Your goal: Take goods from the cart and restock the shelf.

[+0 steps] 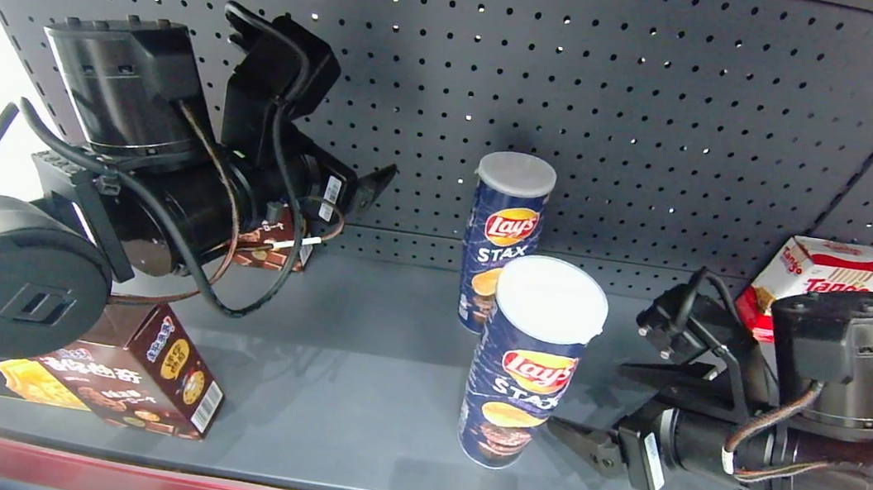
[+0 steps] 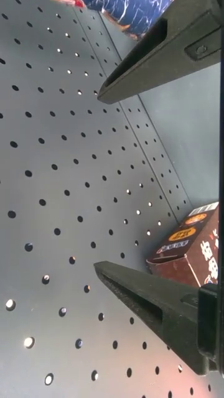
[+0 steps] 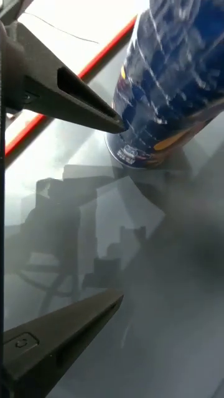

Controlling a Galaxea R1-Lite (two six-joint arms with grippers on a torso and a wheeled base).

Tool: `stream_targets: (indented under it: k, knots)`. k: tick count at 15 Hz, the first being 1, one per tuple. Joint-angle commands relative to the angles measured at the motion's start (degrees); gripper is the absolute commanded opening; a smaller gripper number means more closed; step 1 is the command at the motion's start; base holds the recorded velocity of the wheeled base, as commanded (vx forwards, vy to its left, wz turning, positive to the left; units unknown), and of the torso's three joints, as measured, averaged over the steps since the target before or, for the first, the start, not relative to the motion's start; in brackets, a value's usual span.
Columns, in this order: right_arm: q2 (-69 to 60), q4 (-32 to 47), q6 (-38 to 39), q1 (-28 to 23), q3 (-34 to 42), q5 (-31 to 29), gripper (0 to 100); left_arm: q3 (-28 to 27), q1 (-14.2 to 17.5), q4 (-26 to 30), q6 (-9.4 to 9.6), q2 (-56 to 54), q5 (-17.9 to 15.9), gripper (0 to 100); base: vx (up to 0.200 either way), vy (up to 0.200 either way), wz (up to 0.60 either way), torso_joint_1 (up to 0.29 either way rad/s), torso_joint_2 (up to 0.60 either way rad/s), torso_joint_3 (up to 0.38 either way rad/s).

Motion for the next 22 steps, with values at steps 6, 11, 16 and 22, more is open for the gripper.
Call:
stream_targets:
  k: [6,11,16,22]
  knots:
    - [2.48,-0.89,-0.20,-0.92,-2.00,-0.97,100,0.24,0.00,-0.06,0.01,0.21,0.01,100,0.000,0.000,0.00,0.000,0.00,0.000]
    - [3.09,-0.89,-0.20,0.05,-2.96,-1.05,100,0.24,0.00,-0.06,0.01,0.21,0.01,100,0.000,0.000,0.00,0.000,0.00,0.000]
    - [4.24,-0.89,-0.20,0.93,-4.28,-1.14,100,0.24,0.00,-0.06,0.01,0.21,0.01,100,0.000,0.000,0.00,0.000,0.00,0.000]
    - [-4.38,-2.39,0.33,-5.14,-2.79,-2.90,100,1.03,0.00,0.11,0.01,-1.64,0.01,100,0.000,0.000,0.00,0.000,0.00,0.000]
